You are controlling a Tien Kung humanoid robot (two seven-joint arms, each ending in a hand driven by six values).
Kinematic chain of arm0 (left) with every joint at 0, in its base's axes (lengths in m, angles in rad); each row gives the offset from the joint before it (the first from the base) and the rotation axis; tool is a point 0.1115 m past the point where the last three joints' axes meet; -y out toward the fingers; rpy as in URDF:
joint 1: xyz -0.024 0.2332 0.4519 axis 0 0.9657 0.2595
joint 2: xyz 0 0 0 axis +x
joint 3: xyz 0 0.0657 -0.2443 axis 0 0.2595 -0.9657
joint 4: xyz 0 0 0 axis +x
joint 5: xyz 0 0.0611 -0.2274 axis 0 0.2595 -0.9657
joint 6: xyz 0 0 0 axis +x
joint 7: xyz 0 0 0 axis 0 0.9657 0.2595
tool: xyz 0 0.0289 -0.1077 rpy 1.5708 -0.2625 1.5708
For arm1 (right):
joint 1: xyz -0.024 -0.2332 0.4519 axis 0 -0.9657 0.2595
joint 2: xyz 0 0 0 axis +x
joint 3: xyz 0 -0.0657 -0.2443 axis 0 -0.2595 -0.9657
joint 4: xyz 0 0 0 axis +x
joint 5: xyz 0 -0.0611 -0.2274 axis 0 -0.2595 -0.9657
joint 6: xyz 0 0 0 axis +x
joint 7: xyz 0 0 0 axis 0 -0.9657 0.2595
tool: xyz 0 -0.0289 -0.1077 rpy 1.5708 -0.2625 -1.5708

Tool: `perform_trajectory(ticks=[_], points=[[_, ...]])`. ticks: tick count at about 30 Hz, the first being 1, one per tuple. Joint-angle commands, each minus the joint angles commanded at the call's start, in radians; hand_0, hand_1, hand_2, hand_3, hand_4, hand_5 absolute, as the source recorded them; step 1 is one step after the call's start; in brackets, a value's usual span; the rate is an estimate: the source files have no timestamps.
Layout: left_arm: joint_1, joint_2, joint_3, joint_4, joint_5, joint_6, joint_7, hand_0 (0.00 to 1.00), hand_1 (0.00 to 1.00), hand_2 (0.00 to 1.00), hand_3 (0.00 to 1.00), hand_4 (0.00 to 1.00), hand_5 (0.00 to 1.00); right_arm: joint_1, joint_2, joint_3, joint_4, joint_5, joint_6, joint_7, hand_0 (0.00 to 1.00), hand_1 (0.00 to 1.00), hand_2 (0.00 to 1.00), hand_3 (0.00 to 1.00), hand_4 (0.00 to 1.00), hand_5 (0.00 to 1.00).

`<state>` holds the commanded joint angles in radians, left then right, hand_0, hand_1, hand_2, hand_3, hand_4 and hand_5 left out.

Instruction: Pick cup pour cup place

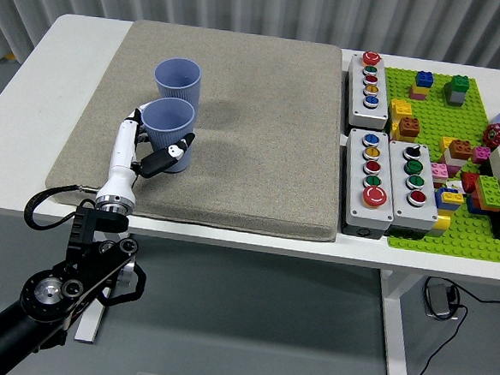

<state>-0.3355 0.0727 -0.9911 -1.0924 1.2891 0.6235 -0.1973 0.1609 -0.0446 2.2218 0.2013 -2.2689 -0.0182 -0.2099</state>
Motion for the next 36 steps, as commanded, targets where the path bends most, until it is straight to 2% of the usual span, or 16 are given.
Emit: perform_trajectory(ticks=[5, 9, 12, 13, 14, 17, 20, 25, 36], points=[[0.023, 0.006, -0.041, -0.040, 0.060, 0.012, 0.006, 0.464, 0.517, 0.548, 0.559, 0.684, 0.057, 0.000, 0.000, 0.002, 0.000, 0.000, -0.001, 0.000, 0.689, 0.654, 0.583, 0.577, 0.002, 0.167], [0.037, 0.036, -0.095, -0.080, 0.139, 0.006, 0.031, 0.464, 0.517, 0.548, 0.559, 0.684, 0.057, 0.000, -0.002, 0.004, -0.001, 0.000, -0.001, 0.002, 0.689, 0.654, 0.583, 0.577, 0.002, 0.167], [0.034, 0.078, -0.137, -0.101, 0.241, -0.034, 0.084, 0.473, 0.517, 0.546, 0.558, 0.682, 0.051, 0.002, -0.003, 0.004, -0.001, 0.000, -0.002, 0.002, 0.689, 0.653, 0.584, 0.577, 0.002, 0.168], [0.031, 0.099, -0.150, -0.106, 0.284, -0.060, 0.109, 0.473, 0.517, 0.546, 0.558, 0.682, 0.051, 0.002, -0.004, 0.003, -0.001, 0.000, -0.003, 0.003, 0.689, 0.653, 0.584, 0.577, 0.002, 0.168], [0.030, 0.105, -0.154, -0.107, 0.311, -0.067, 0.116, 0.473, 0.517, 0.546, 0.558, 0.682, 0.051, 0.002, -0.004, 0.003, -0.001, 0.000, -0.003, 0.003, 0.689, 0.653, 0.584, 0.577, 0.002, 0.168], [0.019, 0.155, -0.182, -0.118, 0.409, -0.128, 0.174, 0.472, 0.513, 0.541, 0.548, 0.685, 0.057, 0.003, -0.005, -0.002, -0.001, 0.000, -0.005, 0.002, 0.689, 0.653, 0.584, 0.577, 0.002, 0.168], [0.000, 0.191, -0.187, -0.115, 0.470, -0.171, 0.198, 0.472, 0.513, 0.541, 0.548, 0.685, 0.057, 0.003, -0.006, -0.005, -0.002, 0.000, -0.005, 0.002, 0.689, 0.653, 0.584, 0.577, 0.002, 0.168], [-0.040, 0.227, -0.171, -0.103, 0.475, -0.217, 0.206, 0.472, 0.514, 0.541, 0.550, 0.682, 0.048, 0.005, -0.006, -0.007, -0.001, 0.000, -0.006, -0.001, 0.689, 0.653, 0.584, 0.578, 0.002, 0.168], [-0.141, 0.260, -0.109, -0.054, 0.471, -0.267, 0.217, 0.471, 0.517, 0.543, 0.553, 0.689, 0.066, 0.012, -0.009, -0.016, -0.002, 0.000, -0.010, -0.002, 0.689, 0.653, 0.584, 0.578, 0.002, 0.167]])
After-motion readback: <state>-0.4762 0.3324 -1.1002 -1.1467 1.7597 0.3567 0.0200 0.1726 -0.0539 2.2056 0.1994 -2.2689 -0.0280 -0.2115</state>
